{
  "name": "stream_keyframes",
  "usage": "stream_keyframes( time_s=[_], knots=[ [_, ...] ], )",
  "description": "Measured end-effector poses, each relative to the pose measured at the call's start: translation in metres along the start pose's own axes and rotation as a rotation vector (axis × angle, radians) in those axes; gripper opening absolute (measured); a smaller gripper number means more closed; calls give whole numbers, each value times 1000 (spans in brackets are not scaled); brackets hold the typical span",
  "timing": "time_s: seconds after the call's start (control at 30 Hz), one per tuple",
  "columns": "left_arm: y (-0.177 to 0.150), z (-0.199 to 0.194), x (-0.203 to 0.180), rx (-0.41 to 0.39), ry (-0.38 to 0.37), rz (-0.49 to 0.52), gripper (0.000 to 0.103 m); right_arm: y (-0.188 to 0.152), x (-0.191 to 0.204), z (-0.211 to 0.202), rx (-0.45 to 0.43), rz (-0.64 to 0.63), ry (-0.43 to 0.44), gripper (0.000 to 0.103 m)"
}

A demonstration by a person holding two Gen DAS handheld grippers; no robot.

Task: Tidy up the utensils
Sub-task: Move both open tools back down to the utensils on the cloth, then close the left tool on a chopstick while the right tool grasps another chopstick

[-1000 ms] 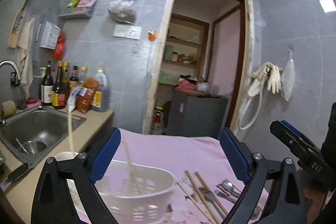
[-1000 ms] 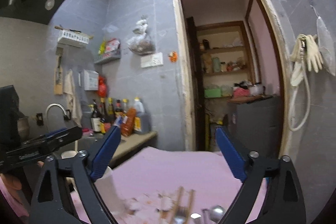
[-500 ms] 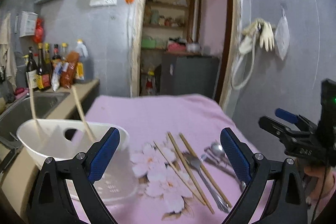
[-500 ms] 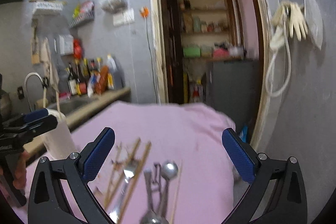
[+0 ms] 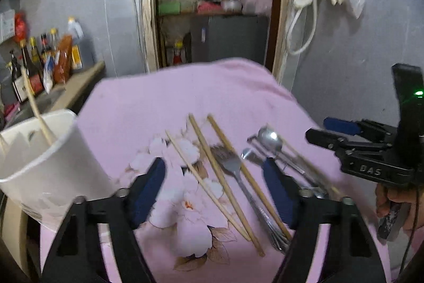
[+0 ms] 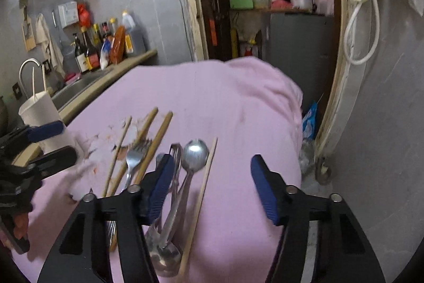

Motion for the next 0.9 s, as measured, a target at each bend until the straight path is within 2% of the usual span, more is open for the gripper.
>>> stream_keyframes(
  time_s=[0.13, 0.27, 0.47, 0.8, 0.9],
  knots=[
    [-9, 33, 6, 112, 44, -13, 33, 0, -1, 16, 64, 15, 27, 37],
    [-14, 55, 23, 190, 57, -84, 30, 1, 0, 27, 112, 2, 37, 27],
    [-22, 68, 35, 255, 72, -103, 27, -2, 5, 43, 199, -50, 22, 19],
    [-17, 83, 38, 317, 70, -108, 24, 0, 10, 59, 292, -105, -5, 19],
    [-15, 87, 38, 329, 73, -117, 15, 2, 10, 63, 318, -102, -14, 18]
  ],
)
Point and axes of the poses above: each gripper's, at about its wrist camera, not at the fingertips, and z roughly the way its jaws point, x to its left, y to its top, the point moved 2 cm from there along z, roughly the way its jaws point, and after that the axes turned 10 degrees about -x, right-handed, at the moved point
